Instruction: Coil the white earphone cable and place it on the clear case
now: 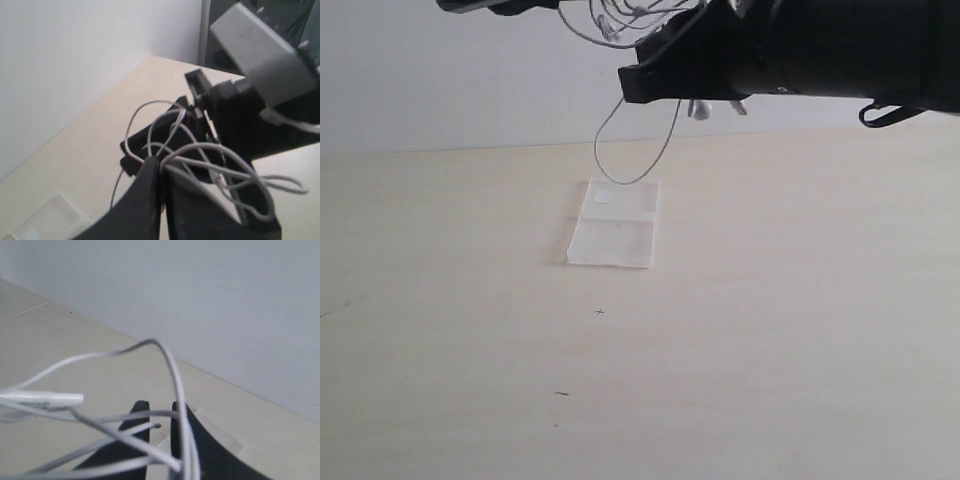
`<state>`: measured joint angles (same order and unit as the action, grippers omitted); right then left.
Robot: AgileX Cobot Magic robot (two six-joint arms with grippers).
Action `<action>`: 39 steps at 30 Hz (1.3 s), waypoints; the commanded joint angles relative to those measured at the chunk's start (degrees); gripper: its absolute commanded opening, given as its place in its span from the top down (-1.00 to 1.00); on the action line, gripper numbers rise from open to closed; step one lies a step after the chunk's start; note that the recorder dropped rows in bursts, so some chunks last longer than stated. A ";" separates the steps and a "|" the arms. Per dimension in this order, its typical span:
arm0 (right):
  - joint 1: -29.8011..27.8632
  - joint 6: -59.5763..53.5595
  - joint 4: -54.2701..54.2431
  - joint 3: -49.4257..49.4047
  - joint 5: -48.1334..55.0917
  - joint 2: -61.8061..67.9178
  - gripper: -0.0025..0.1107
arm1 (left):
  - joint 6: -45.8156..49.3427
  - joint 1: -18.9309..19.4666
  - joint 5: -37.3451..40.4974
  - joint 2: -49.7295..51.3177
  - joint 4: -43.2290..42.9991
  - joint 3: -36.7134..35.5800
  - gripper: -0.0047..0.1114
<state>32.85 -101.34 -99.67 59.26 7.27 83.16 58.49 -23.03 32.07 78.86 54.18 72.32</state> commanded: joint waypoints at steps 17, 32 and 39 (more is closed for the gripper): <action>-0.18 -0.45 4.20 0.03 0.15 -6.41 0.96 | -6.45 -0.21 -1.78 -0.16 -5.96 -11.04 0.74; -0.18 8.56 15.02 0.03 2.05 -6.41 0.96 | -10.41 -0.32 2.87 -0.16 -4.22 -11.68 -0.15; -0.18 8.56 16.24 0.03 0.31 -6.41 0.96 | -18.69 -0.32 8.66 -0.16 -13.05 -11.68 -0.15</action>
<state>32.84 -93.05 -84.85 58.92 8.51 77.03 44.96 -23.29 39.52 78.74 46.82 60.85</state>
